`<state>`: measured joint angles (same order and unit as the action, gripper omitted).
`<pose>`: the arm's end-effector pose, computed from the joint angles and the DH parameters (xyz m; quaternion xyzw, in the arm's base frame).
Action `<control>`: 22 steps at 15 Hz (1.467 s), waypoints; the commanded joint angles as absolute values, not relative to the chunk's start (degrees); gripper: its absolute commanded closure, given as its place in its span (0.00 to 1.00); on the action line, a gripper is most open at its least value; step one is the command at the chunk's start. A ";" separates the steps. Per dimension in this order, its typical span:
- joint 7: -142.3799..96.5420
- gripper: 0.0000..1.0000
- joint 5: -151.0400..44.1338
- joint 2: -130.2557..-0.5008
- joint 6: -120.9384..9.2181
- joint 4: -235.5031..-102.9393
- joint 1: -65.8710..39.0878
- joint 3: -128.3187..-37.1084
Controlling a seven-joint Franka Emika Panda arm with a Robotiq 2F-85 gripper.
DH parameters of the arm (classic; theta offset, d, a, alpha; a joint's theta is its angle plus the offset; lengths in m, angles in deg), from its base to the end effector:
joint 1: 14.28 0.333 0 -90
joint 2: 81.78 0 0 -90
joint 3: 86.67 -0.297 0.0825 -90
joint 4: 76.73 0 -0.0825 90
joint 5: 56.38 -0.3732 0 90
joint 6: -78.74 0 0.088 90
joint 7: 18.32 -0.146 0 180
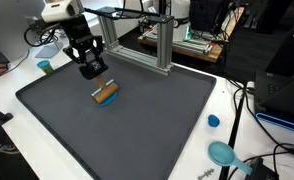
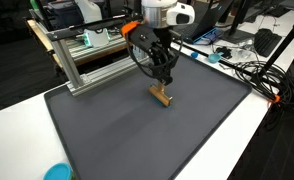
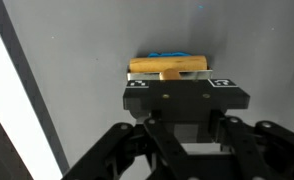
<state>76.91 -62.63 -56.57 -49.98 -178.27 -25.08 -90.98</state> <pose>0.6392 -0.0688 0.2677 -0.7390 -0.6709 -0.0568 0.0238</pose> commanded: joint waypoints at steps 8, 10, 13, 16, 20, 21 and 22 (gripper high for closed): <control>84.61 0.79 -70.52 -53.73 -51.75 -179.82 -27.21 -92.82; 85.73 0.79 -71.27 -53.63 -51.90 -180.22 -27.29 -92.71; 86.93 0.79 -71.87 -53.53 -51.81 -180.71 -27.25 -92.54; 86.84 0.79 -71.66 -53.35 -51.53 -180.93 -26.89 -92.26; 86.36 0.79 -71.31 -52.88 -50.96 -180.74 -26.50 -92.19; 86.78 0.79 -71.65 -52.76 -51.03 -180.74 -26.60 -92.42; 86.93 0.79 -71.75 -52.59 -51.20 -180.74 -26.58 -92.54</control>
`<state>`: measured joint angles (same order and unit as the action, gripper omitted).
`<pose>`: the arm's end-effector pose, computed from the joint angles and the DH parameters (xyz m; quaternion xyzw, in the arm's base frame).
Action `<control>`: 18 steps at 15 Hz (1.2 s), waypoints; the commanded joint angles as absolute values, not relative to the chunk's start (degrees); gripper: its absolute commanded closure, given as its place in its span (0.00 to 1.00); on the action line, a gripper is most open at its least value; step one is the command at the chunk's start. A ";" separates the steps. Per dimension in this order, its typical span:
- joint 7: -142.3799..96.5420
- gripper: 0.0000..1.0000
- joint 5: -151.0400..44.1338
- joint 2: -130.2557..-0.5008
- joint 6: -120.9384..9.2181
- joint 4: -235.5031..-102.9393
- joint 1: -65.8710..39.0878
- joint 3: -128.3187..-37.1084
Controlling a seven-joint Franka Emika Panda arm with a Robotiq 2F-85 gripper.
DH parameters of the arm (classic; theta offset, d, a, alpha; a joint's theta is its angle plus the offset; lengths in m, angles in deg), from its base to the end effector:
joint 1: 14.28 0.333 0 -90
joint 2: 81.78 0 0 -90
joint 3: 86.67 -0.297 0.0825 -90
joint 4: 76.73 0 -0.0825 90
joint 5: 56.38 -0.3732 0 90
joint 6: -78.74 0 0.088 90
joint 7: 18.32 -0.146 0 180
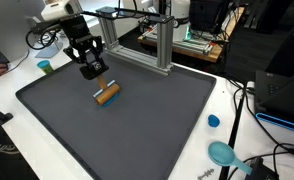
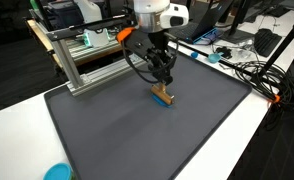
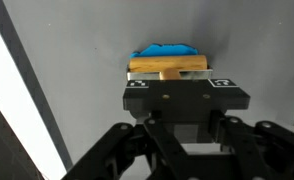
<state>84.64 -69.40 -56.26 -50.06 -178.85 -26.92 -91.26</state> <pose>0.6356 -0.0791 0.2612 -0.7251 -0.6804 -0.0931 0.0520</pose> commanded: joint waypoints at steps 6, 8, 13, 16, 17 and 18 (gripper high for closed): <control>87.55 0.79 -72.26 -52.04 -50.83 -180.63 -26.52 -93.06; 87.55 0.79 -72.35 -51.88 -50.63 -180.59 -26.45 -93.17; 86.87 0.79 -72.26 -51.45 -50.68 -180.33 -26.02 -93.46; 85.54 0.79 -72.45 -51.40 -49.64 -179.29 -25.27 -93.71; 85.31 0.79 -74.05 -52.85 -48.94 -178.63 -25.11 -94.54; 85.77 0.79 -75.34 -56.15 -48.71 -179.25 -25.03 -95.37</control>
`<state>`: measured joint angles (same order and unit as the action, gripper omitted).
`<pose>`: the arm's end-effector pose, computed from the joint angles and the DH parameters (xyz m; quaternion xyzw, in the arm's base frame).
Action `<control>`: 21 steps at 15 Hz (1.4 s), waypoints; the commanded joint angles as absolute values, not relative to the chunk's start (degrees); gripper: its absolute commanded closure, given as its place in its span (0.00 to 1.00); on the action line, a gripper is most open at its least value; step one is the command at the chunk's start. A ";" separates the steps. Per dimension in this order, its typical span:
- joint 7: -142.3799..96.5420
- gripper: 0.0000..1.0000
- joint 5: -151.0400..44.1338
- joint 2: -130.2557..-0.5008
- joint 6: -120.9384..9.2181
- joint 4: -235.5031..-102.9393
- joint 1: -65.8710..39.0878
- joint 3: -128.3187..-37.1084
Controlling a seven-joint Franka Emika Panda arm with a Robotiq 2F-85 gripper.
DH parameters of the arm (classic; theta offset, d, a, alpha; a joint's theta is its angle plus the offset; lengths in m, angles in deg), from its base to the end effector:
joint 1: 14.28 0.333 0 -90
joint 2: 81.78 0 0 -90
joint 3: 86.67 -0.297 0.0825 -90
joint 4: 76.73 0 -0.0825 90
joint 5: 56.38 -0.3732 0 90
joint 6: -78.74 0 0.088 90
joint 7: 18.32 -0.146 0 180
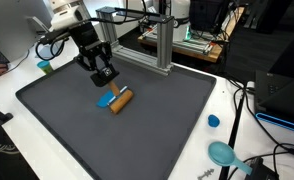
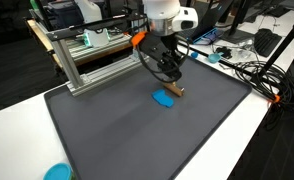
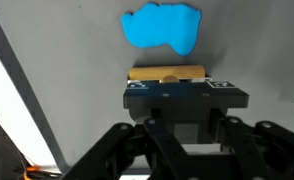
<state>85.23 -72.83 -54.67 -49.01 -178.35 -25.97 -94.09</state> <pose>0.6384 -0.0342 0.2485 -0.7105 -0.6892 -0.1095 0.0902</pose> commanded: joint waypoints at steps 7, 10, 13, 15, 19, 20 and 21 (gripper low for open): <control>65.99 0.79 -64.26 -73.80 -48.76 -184.47 -17.23 -91.52; 54.35 0.79 -57.39 -79.89 -46.23 -185.94 -16.05 -89.93; 46.41 0.79 -52.93 -84.74 -45.20 -190.67 -17.05 -87.87; 42.08 0.79 -51.10 -86.78 -44.30 -194.36 -17.88 -85.99; 44.67 0.54 -52.86 -84.10 -44.25 -192.66 -17.35 -84.79; 44.67 0.54 -52.87 -83.92 -44.31 -192.53 -17.16 -84.88; 44.62 0.54 -52.88 -83.76 -44.31 -192.37 -16.90 -85.06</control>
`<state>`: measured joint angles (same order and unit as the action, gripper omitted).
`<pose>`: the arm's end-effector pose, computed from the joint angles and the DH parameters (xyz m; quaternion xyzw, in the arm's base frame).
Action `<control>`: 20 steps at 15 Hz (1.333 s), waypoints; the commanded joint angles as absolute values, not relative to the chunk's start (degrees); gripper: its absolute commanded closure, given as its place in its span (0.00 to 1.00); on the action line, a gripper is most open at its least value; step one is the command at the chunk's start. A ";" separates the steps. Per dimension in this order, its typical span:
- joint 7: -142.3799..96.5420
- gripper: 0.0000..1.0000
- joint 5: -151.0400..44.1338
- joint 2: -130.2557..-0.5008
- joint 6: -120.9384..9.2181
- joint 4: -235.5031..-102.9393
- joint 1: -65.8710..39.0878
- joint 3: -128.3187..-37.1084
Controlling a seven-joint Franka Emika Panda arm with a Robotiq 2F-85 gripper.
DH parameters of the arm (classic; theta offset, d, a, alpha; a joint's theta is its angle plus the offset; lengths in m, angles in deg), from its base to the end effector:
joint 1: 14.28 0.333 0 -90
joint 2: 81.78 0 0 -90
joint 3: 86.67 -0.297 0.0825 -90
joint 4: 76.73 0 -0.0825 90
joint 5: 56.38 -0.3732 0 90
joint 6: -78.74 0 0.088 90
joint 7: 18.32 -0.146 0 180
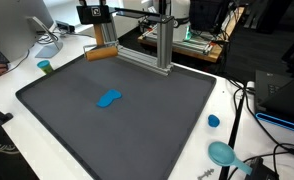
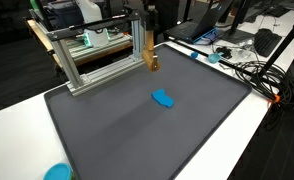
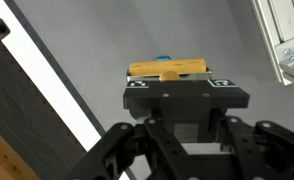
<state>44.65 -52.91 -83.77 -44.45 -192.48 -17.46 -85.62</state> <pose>0.5559 -0.0457 0.4283 0.8611 0.5011 0.0539 0.0674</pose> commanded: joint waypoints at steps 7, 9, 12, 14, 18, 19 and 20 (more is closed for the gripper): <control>35.07 0.79 -49.65 -87.02 -41.89 -193.11 -15.76 -86.36; 30.53 0.79 -48.69 -89.62 -38.42 -193.36 -14.87 -87.10; 24.12 0.79 -47.86 -92.84 -31.25 -192.83 -13.48 -88.21; 20.99 0.79 -49.95 -94.44 -28.08 -193.01 -13.04 -87.91; 21.56 0.54 -49.91 -93.99 -29.66 -192.90 -12.14 -87.36; 21.45 0.79 -49.91 -94.20 -29.66 -193.15 -12.14 -87.31; 18.60 0.79 -51.62 -93.00 -28.39 -191.96 -12.11 -87.47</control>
<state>21.62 -50.09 -94.19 -29.82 -193.42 -13.08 -88.12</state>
